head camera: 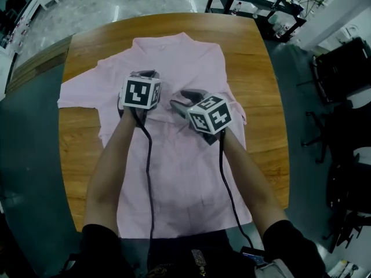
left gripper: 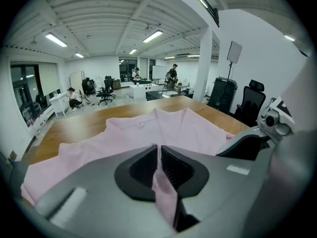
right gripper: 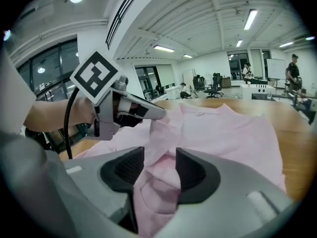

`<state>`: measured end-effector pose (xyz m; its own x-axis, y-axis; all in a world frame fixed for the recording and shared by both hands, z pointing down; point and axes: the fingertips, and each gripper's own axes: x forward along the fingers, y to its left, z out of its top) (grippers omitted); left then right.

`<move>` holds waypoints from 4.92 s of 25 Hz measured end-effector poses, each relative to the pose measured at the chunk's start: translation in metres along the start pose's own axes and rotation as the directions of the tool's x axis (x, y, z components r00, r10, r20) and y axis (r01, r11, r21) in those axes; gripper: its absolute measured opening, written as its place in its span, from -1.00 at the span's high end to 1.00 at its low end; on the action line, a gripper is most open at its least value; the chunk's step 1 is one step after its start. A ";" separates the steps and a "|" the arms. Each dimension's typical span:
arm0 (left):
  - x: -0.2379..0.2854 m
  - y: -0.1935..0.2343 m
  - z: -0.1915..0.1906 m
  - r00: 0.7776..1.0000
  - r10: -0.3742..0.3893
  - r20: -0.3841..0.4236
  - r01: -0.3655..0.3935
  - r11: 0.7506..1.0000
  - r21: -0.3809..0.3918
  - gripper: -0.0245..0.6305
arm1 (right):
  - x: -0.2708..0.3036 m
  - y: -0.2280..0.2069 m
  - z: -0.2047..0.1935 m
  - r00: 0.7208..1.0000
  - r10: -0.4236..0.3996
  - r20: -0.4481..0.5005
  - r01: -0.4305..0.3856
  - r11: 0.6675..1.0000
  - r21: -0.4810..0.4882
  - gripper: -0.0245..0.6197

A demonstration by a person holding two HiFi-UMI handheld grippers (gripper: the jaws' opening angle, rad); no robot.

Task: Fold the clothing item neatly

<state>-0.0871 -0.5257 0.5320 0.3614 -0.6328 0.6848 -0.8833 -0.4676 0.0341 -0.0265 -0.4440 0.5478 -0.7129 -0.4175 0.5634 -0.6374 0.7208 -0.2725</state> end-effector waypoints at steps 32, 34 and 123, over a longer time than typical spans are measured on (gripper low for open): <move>-0.045 0.076 -0.095 0.995 -0.050 -0.092 0.044 0.996 -0.071 0.70 | 0.097 0.050 0.007 0.981 -0.035 -0.193 0.006 0.989 -0.147 0.36; -0.035 0.074 -0.093 0.992 -0.064 -0.104 0.059 0.997 -0.050 0.62 | 0.103 0.052 0.006 0.979 -0.022 -0.204 -0.006 0.991 -0.137 0.36; -0.152 0.418 -0.207 0.969 0.244 -0.044 -0.246 0.926 -0.286 0.54 | 0.195 0.267 0.108 0.998 0.039 -0.051 -0.044 0.994 -0.103 0.91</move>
<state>-0.5733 -0.4969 0.5926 0.1213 -0.6999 0.7039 -0.9924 -0.1006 0.0710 -0.3677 -0.3929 0.5007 -0.7215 -0.3607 0.5911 -0.5721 0.7914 -0.2153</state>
